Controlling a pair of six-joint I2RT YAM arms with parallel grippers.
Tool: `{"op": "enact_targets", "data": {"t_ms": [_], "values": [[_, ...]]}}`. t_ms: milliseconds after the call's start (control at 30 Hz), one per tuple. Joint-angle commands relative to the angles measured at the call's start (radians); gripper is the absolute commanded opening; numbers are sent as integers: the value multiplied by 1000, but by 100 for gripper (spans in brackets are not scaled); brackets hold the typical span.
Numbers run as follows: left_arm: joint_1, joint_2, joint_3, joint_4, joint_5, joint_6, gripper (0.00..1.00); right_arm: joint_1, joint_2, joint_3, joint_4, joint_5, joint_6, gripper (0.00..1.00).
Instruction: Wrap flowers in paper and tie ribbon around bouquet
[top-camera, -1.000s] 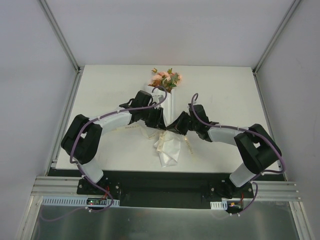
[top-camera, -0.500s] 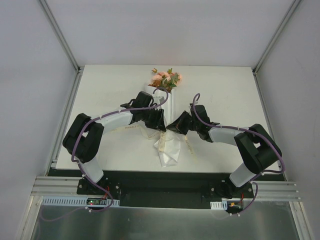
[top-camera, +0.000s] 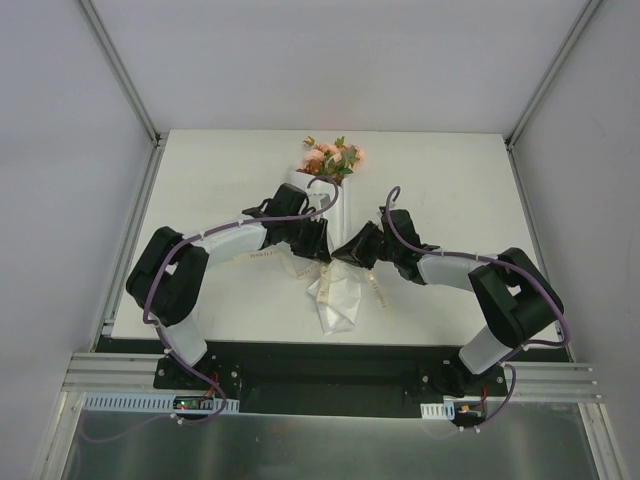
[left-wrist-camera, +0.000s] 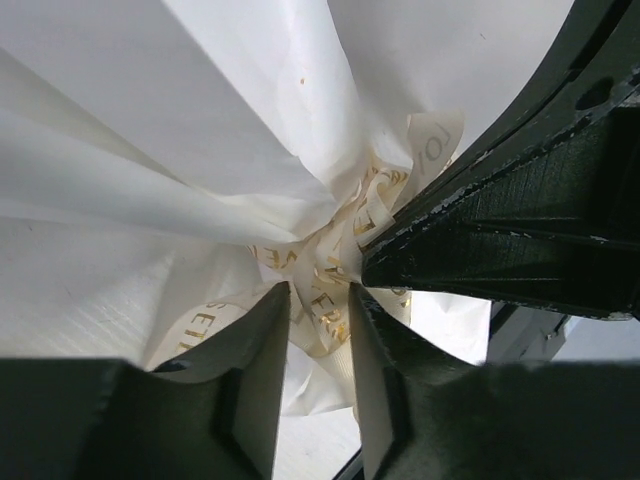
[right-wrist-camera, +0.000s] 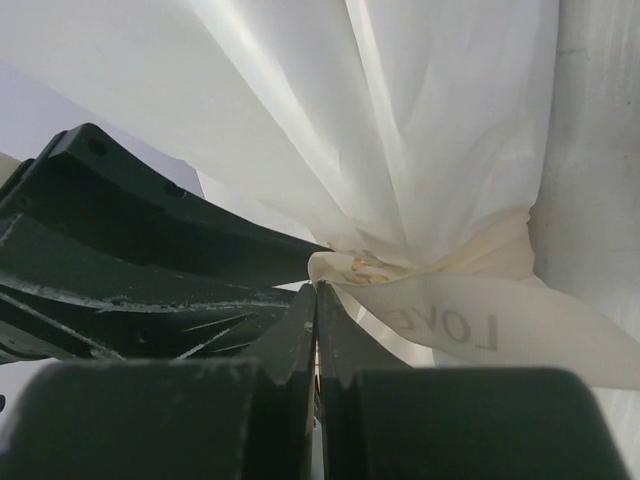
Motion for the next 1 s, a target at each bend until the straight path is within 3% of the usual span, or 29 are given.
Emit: {"op": "enact_targets", "data": {"t_ms": [0,33,167,233,433,500,600,667,767,800,967], "values": [[-10,6,39,5,-27,-5,24,-2,-47,-15,59,-17,6,1],[-10,2,30,12,-32,-7,15,-3,-48,-18,57,-17,5,0],[-10,-40,9,51,-47,-8,5,-2,-58,-30,22,-21,-39,7],[-10,-49,1,55,-46,-5,4,1,-71,-22,-39,-12,-78,16],[-10,-70,-24,84,-29,-22,0,6,-117,-34,-112,-4,-159,25],[-10,-84,-31,103,-20,-33,0,6,-119,-39,-122,-6,-172,24],[-10,-95,-39,109,-12,-36,0,6,-105,-28,-122,-9,-176,9],[-10,-95,-42,106,0,-42,0,6,-90,-15,-123,-20,-182,6],[-10,-103,-57,106,6,-56,0,6,-88,-5,-124,-15,-179,23],[-10,-106,-67,106,8,-59,0,6,-88,-5,-123,-15,-178,34],[-10,-92,-80,107,8,-82,2,6,-52,24,-87,-27,-144,40]]}}
